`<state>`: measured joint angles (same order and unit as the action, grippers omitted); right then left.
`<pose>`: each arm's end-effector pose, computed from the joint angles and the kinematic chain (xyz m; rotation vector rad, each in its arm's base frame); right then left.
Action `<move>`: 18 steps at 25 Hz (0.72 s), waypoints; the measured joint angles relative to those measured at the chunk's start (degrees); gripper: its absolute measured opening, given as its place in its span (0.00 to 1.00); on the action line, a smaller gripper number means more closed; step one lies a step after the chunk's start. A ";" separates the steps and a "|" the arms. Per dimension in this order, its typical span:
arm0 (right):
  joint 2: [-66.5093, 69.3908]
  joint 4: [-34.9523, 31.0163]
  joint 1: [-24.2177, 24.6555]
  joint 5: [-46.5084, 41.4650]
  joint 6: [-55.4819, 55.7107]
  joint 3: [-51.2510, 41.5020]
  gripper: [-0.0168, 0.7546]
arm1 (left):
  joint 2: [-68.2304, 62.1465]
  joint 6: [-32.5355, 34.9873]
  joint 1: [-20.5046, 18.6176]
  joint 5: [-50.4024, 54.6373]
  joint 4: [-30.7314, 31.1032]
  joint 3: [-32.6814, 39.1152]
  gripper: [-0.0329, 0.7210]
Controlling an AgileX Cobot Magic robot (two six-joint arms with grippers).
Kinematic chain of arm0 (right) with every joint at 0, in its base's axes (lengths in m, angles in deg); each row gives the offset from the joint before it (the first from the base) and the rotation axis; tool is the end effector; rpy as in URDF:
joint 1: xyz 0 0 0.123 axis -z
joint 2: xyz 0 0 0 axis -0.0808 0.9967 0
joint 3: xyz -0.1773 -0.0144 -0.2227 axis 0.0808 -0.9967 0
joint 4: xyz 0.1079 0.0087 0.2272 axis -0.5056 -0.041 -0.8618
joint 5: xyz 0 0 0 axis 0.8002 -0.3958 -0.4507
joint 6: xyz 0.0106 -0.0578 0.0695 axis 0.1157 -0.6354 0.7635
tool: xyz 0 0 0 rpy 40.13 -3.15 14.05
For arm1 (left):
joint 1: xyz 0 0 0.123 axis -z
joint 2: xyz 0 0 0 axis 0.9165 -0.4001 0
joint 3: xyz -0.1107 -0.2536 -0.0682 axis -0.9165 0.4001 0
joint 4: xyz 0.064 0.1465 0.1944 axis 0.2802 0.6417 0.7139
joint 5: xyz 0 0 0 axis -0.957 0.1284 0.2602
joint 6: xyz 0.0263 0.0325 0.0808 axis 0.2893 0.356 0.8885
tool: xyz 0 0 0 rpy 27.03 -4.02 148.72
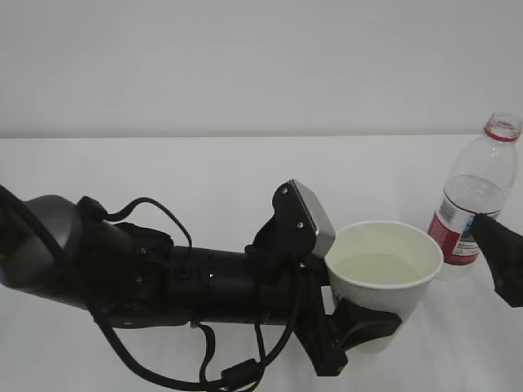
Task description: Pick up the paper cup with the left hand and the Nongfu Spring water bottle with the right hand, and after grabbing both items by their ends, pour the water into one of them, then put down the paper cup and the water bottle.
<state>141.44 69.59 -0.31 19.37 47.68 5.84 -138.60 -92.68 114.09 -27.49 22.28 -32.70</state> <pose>0.1693 0.0246 0.1534 -0.0956 1.7555 0.2096 0.2203 -0.3104 0.1195 1.2237 1.6466 -0.9976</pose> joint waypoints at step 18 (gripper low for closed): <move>-0.03 -0.19 0.00 0.00 0.13 -0.12 0.79 | 0.00 0.00 0.00 -1.82 -6.16 0.00 0.69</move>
<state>141.41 69.39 -0.31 19.37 47.80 5.71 -138.60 -92.68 114.09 -29.31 16.12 -32.70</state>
